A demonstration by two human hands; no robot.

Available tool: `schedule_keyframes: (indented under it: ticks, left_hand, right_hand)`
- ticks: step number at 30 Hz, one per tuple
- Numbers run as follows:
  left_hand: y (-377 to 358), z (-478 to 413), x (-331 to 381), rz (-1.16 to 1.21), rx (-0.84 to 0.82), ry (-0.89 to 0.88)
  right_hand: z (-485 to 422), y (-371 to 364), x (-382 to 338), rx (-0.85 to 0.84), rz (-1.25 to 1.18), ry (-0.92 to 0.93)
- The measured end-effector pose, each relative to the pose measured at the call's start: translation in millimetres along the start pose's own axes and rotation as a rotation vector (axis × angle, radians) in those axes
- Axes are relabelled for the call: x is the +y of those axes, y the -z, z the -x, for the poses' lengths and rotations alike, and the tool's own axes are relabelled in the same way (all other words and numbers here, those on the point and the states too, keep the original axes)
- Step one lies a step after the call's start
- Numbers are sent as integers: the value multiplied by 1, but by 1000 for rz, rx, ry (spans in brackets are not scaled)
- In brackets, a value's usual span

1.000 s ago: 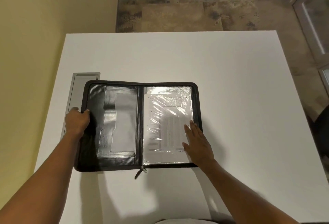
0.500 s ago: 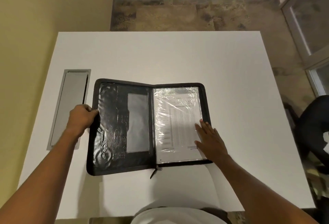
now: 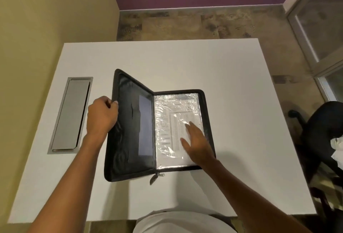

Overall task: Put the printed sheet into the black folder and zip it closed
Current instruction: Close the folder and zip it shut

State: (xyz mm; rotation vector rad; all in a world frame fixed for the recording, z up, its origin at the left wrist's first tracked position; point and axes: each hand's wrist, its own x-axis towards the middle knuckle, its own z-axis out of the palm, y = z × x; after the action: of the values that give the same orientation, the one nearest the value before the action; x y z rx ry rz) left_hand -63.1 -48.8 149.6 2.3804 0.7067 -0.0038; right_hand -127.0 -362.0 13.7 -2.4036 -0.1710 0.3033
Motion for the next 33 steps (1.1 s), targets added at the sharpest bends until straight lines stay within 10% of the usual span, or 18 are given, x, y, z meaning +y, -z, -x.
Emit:
schedule_keyframes:
  ticks: [12, 21, 33]
  left_hand:
    - [-65, 62, 85, 345, -353, -91]
    - [-150, 76, 21, -143, -804, -418]
    - [-239, 110, 12, -492, -676, -377]
  right_hand:
    - [14, 42, -125, -24, -392, -59]
    - [9, 64, -34, 168, -231, -332]
    - [-2, 34, 53, 3, -71, -547]
